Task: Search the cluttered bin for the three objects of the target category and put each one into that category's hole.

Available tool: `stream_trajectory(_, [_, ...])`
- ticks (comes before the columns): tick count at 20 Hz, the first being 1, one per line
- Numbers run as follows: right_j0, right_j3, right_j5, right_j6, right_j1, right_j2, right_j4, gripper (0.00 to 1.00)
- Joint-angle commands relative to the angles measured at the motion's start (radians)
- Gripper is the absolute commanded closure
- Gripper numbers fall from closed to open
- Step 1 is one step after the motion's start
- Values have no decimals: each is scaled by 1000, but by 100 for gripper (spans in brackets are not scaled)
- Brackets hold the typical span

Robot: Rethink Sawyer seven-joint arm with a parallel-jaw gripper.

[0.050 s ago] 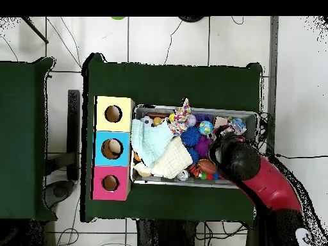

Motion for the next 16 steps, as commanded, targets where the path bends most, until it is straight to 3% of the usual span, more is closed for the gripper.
stream_trajectory(1, [10, 134, 61, -27, -93, 149, -84, 100])
stream_trajectory(5, [30, 149, 59, -26, -123, 162, -118, 100])
stream_trajectory(9, [49, 174, -22, 4, -125, 184, -154, 100])
stream_trajectory(16, [45, 168, 15, 1, -125, 230, -168, 100])
